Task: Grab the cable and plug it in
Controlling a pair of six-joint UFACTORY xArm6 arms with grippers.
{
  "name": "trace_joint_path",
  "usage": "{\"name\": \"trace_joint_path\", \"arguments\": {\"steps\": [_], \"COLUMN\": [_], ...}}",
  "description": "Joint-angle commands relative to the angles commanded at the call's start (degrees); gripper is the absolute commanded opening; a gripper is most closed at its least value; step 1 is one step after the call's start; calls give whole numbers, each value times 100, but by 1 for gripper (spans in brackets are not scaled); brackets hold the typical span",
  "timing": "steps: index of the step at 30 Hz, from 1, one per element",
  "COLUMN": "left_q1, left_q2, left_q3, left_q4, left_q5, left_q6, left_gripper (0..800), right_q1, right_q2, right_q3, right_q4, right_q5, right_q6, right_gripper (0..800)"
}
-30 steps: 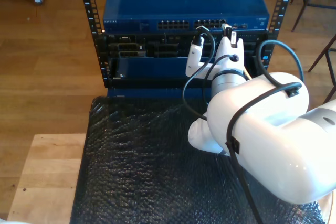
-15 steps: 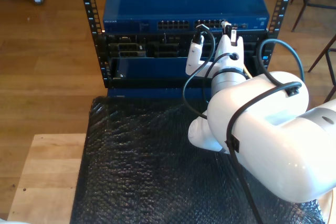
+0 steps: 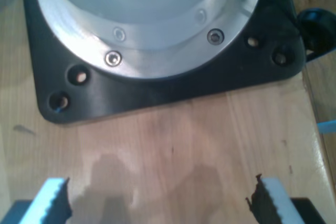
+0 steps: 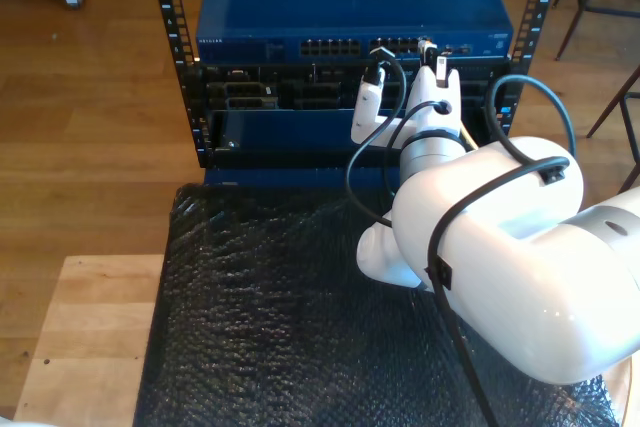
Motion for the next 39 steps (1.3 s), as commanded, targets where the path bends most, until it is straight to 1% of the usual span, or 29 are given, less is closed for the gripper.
{"name": "trace_joint_path", "arguments": {"steps": [31, 39], "left_q1": [0, 0], "left_q2": [0, 0], "left_q3": [0, 0], "left_q4": [9, 9], "left_q5": [0, 0], "left_q6": [9, 9], "left_gripper": [800, 800], "right_q1": [-70, -79], "right_q2": [44, 105], "right_q3": [-44, -167], "right_q4": [-44, -88], "right_q5": [-9, 0], "right_q6": [9, 9], "right_gripper": [0, 0]}}
